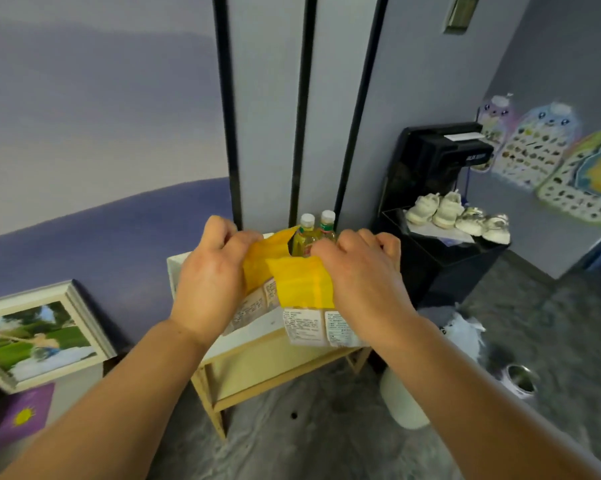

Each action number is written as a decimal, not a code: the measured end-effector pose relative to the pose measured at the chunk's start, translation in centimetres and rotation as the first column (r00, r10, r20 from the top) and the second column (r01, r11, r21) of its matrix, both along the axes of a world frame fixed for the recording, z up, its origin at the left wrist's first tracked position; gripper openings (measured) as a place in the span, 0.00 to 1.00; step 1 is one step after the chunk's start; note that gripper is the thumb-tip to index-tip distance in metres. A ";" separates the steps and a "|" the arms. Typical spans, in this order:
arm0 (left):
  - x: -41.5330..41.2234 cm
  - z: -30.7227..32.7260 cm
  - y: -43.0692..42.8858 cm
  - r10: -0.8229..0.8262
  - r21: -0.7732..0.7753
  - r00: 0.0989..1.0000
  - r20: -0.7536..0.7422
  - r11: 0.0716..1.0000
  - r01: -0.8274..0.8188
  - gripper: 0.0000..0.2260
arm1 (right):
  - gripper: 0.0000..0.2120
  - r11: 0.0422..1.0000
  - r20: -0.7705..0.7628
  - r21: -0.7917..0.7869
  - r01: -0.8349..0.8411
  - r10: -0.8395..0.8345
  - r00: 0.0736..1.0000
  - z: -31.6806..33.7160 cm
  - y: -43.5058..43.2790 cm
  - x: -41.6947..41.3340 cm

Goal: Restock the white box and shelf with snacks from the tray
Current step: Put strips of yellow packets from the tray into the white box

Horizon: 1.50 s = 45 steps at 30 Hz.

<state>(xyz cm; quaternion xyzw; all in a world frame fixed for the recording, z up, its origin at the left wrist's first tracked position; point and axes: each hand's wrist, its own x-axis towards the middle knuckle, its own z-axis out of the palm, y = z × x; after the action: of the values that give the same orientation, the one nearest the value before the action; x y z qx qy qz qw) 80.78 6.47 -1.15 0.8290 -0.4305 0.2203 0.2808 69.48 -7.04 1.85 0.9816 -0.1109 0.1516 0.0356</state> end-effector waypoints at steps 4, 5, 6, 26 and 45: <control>1.7 -0.4 -4.3 -0.075 -0.079 0.997 -0.018 0.994 0.074 0.14 | 0.20 0.998 -0.035 0.010 0.056 -0.056 0.998 -0.2 -3.8 1.4; 2.1 -0.6 -5.4 -0.068 -0.062 0.997 -0.019 0.996 0.067 0.14 | 0.21 0.998 -0.044 0.007 0.069 -0.069 0.997 -0.3 -4.7 1.8; 2.7 -0.9 -6.4 -0.068 -0.061 0.997 -0.038 0.996 0.066 0.12 | 0.21 0.997 -0.053 0.002 0.080 -0.080 0.995 -0.4 -5.6 2.4; 12.9 -3.7 -17.7 0.093 -0.097 0.993 -0.068 0.990 -0.100 0.13 | 0.12 0.996 -0.054 0.062 -0.065 0.068 0.996 -3.0 -20.4 14.4; 23.6 -14.7 -6.5 0.479 0.080 0.833 -0.278 0.876 -0.476 0.12 | 0.11 0.944 -0.142 0.169 -0.282 0.307 0.941 -15.1 -12.1 31.4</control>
<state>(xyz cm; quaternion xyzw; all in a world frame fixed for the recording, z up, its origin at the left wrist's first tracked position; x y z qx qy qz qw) 104.39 -0.02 -15.83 0.9343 -0.1651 0.1580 0.2736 100.87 -19.15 -13.24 0.9962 0.0300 0.0645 -0.0502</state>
